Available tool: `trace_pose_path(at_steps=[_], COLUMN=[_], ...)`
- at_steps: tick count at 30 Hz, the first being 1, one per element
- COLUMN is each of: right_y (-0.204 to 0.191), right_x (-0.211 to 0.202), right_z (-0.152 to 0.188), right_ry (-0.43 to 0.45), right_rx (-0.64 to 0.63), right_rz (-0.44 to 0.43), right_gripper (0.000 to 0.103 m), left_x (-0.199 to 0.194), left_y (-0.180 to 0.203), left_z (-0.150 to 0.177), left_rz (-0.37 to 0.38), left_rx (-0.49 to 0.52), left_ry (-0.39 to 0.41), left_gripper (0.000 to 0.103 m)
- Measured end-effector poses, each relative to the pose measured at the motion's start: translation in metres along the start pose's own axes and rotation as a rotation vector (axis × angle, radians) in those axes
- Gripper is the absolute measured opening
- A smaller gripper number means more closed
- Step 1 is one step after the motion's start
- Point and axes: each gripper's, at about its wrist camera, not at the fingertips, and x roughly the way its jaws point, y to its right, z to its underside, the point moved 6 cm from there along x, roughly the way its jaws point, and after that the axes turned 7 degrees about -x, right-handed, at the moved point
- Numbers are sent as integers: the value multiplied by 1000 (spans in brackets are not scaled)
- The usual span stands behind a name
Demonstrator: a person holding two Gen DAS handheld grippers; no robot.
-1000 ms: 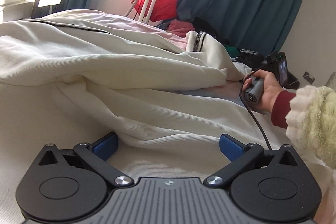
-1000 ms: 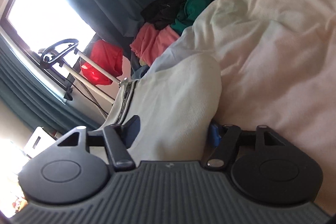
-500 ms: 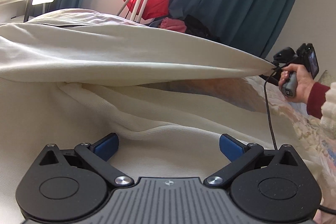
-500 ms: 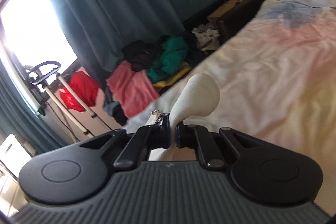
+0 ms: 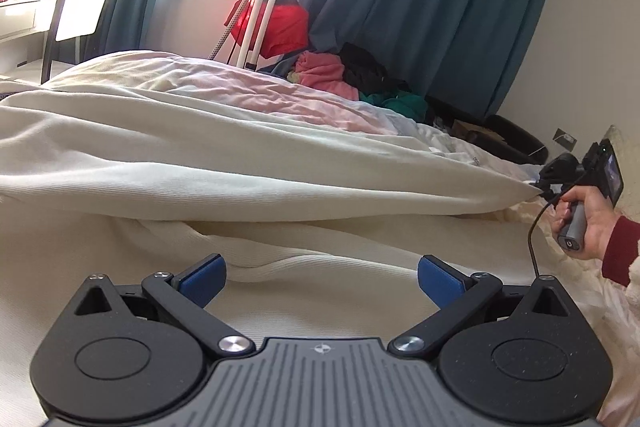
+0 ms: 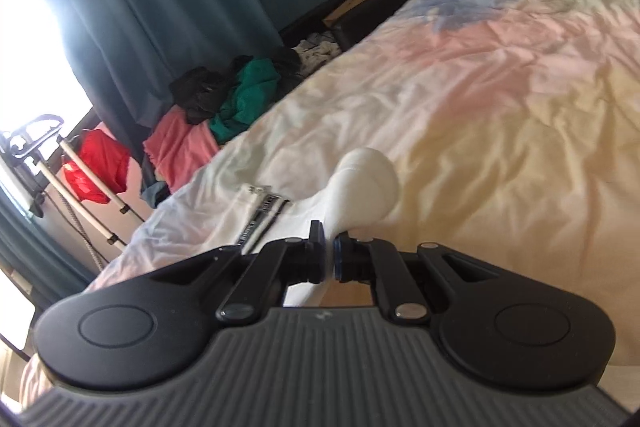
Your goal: Fold clothes
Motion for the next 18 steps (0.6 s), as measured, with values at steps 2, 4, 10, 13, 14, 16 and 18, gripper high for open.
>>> trace_pose_path(at_steps=[2,4,10,13,14,16,18], right_y=[12,24,21,6,-2,-21,-41], right_x=[0,-1,-12,-30,-39,-63,-94], right_z=[8,16,22,17,18,22,29], right_ry=[-14,-28,-44,-40,-33,-23,-16], right_rx=[-8,-17,-73,-161,-230,-324,-372], right_rz=[17,34,54,76,88,68,3], right_gripper=[6,6,9,10,10,10,10], left_x=[-4,-7,-15,-30,-36,-48,-60], left_y=[1,2,8,13,14,18,22], left_z=[0,0,-4,-11,-14,-20,-25], left_rz=[-9,-15,-38,-64,-72,-88,-103], left_rx=[16,24,55,60,60,59,59], left_ry=[8,15,40,72,84,107,130], left_gripper=[103,103,103,102,102,102,102])
